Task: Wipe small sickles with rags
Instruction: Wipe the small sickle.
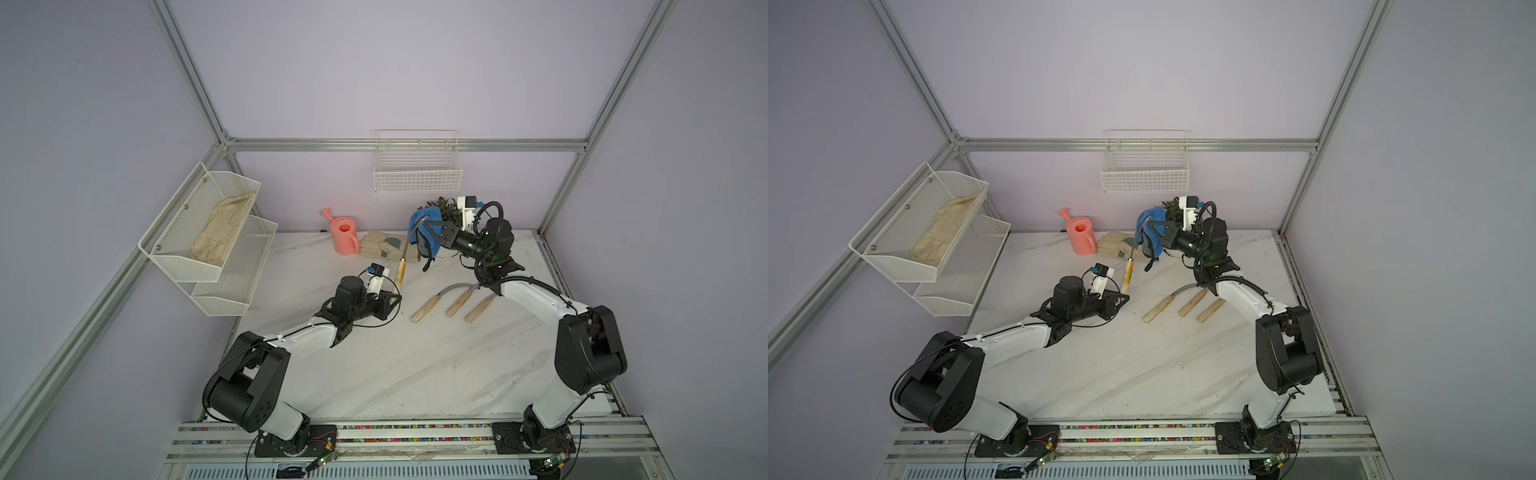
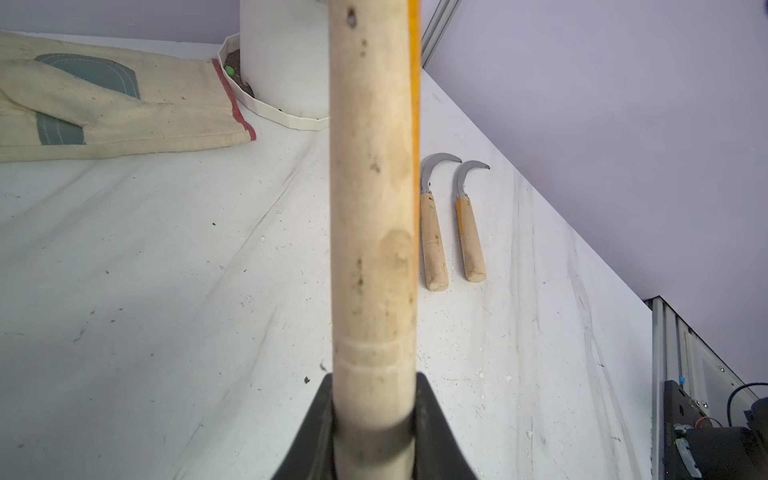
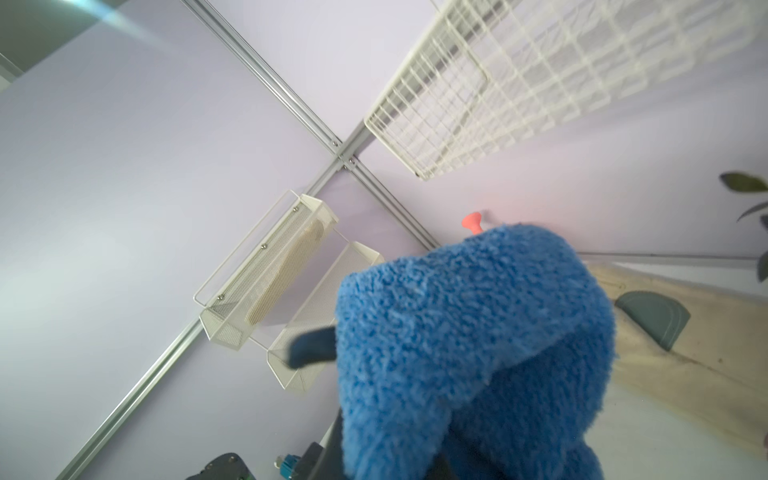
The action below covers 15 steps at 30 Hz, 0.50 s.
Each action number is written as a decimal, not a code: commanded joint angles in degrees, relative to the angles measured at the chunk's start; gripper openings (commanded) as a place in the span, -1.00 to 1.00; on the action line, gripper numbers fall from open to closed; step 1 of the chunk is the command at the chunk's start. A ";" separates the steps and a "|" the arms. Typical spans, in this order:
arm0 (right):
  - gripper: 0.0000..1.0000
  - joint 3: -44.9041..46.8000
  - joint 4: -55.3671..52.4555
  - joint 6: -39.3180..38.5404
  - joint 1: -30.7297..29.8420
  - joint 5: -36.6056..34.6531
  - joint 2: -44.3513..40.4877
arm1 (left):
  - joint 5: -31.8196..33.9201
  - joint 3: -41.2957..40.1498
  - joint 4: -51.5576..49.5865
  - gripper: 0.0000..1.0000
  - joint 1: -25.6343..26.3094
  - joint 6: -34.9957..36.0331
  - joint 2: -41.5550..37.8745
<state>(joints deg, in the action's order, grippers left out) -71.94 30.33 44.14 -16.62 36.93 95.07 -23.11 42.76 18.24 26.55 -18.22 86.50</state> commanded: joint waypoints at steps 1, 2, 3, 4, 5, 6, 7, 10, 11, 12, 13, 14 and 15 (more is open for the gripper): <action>-1.00 2.56 1.48 0.46 2.55 1.13 -8.05 | 1.87 2.44 -0.55 -1.00 0.23 0.90 -0.32; -1.00 4.62 1.99 0.79 3.95 1.13 -10.39 | 2.38 2.23 -0.68 -1.00 0.26 0.62 -0.28; -1.00 6.67 2.04 1.03 5.15 0.98 -13.00 | 2.90 1.93 -0.80 -1.00 0.30 0.20 -0.36; -1.00 8.58 2.10 1.01 5.95 0.61 -15.18 | 3.39 1.40 -0.78 -1.00 0.42 -0.19 -0.53; -1.00 10.97 2.03 0.94 6.53 -0.06 -18.31 | 4.06 0.56 -0.76 -1.00 0.58 -0.70 -0.83; -1.00 13.35 2.05 0.58 6.70 -0.80 -21.20 | 4.52 -0.39 -0.80 -1.00 0.77 -1.46 -1.33; -1.00 15.27 2.06 0.36 6.75 -1.34 -23.23 | 4.82 -1.37 -0.78 -1.00 0.91 -2.04 -1.86; -1.00 21.17 1.95 0.49 6.77 -2.95 -28.83 | 6.80 -5.10 -0.79 -1.00 1.94 -4.35 -5.04; -1.00 23.08 1.63 0.58 6.77 -4.05 -30.34 | 8.44 -6.72 -0.90 -1.00 2.61 -4.46 -7.99; -1.00 24.65 0.56 0.67 6.73 -5.42 -31.84 | 10.82 -8.13 -1.71 -1.00 3.17 -4.50 -9.66; -1.00 25.72 -0.38 0.48 6.71 -6.38 -32.81 | 12.80 -9.23 -2.94 -1.00 3.52 -4.54 -11.13; -1.00 26.75 -1.57 0.46 6.80 -7.34 -34.00 | 14.99 -10.16 -4.60 -1.00 3.77 -4.54 -12.43; -1.00 27.93 -2.59 0.46 6.80 -8.92 -35.07 | 17.26 -10.89 -7.00 -1.00 4.07 -4.86 -13.73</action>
<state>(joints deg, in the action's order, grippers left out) -46.44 30.46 44.49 -9.85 32.77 62.06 -12.84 34.02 13.08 29.74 -21.82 77.30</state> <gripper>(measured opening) 0.128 0.230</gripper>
